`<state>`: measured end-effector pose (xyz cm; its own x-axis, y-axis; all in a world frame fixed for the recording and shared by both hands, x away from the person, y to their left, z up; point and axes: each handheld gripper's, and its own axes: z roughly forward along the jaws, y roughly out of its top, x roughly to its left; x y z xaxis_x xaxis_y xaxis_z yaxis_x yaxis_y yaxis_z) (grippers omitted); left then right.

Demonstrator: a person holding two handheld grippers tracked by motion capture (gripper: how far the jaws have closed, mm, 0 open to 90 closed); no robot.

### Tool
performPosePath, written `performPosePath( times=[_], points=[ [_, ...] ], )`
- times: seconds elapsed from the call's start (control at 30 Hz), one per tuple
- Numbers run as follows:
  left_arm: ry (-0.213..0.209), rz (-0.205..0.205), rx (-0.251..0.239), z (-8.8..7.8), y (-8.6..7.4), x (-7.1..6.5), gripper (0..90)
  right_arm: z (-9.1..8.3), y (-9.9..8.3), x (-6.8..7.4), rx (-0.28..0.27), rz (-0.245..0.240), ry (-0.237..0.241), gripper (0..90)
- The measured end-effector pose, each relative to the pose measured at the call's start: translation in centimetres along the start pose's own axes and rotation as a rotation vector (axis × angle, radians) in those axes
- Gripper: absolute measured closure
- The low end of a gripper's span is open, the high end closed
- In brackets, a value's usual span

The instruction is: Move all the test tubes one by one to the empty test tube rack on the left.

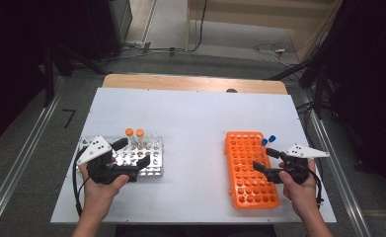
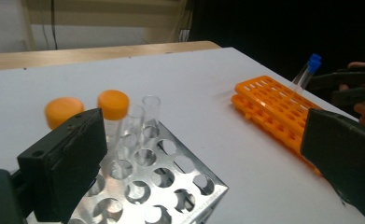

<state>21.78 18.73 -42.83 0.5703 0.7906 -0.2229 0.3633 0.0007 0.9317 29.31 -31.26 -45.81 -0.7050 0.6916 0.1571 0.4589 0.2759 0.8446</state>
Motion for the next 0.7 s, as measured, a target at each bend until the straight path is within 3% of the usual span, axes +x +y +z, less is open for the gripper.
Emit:
performPosePath(
  times=[0.27,0.47,0.7],
  points=[
    [-0.038,0.016,0.007,0.7,-0.1,-0.9,0.0,0.8,0.0,-0.4,0.023,0.021,-0.062,28.2],
    [-0.049,0.021,0.021,1.2,-0.2,-1.3,0.0,1.3,-0.1,-0.8,0.026,0.056,-0.092,42.0],
    [-0.057,0.034,0.029,1.6,-0.2,-1.9,0.0,2.4,-0.2,-0.7,0.050,0.043,-0.122,61.4]
  ],
)
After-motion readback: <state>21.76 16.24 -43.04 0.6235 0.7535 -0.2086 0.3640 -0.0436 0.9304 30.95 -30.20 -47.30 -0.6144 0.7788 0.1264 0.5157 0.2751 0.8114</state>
